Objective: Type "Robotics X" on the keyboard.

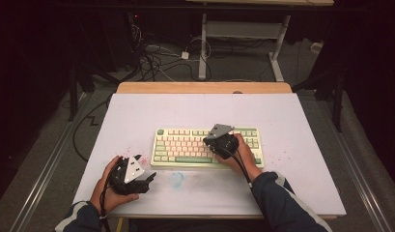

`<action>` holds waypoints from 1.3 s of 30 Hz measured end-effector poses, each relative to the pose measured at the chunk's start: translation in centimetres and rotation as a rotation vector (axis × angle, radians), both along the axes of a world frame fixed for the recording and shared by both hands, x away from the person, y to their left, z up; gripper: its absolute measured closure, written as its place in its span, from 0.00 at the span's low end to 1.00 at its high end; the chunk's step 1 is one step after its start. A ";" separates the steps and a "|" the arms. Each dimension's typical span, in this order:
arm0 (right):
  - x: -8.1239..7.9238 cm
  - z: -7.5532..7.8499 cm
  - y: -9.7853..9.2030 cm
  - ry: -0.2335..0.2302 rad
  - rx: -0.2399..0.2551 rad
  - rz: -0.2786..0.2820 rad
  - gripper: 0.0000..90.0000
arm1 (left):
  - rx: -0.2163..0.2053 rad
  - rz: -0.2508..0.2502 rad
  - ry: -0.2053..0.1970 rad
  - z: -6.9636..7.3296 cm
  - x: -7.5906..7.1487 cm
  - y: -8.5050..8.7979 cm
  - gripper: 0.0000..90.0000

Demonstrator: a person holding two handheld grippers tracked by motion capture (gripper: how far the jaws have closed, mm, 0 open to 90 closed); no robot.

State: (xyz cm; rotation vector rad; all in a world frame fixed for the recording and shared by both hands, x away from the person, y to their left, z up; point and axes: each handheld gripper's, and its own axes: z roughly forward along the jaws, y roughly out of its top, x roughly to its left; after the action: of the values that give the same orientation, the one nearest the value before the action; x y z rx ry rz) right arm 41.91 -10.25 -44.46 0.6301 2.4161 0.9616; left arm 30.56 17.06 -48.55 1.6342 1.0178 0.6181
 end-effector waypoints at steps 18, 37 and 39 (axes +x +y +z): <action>0.5 -0.1 0.2 0.034 0.004 -0.030 1.00 | 0.010 -0.013 0.011 -0.1 -0.1 0.0 0.23; -1.6 2.8 -4.1 -0.125 0.161 -0.052 0.54 | 0.022 -0.022 0.012 -0.1 -0.3 0.0 0.23; -2.0 3.1 -4.8 -0.146 0.177 -0.055 0.48 | 0.037 -0.024 0.018 -0.2 -0.3 0.1 0.23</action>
State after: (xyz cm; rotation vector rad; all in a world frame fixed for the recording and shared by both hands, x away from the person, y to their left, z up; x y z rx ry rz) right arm 39.94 -15.07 -41.36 0.6605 2.1919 1.1652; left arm 30.26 17.13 -48.71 1.6847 1.0033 0.6107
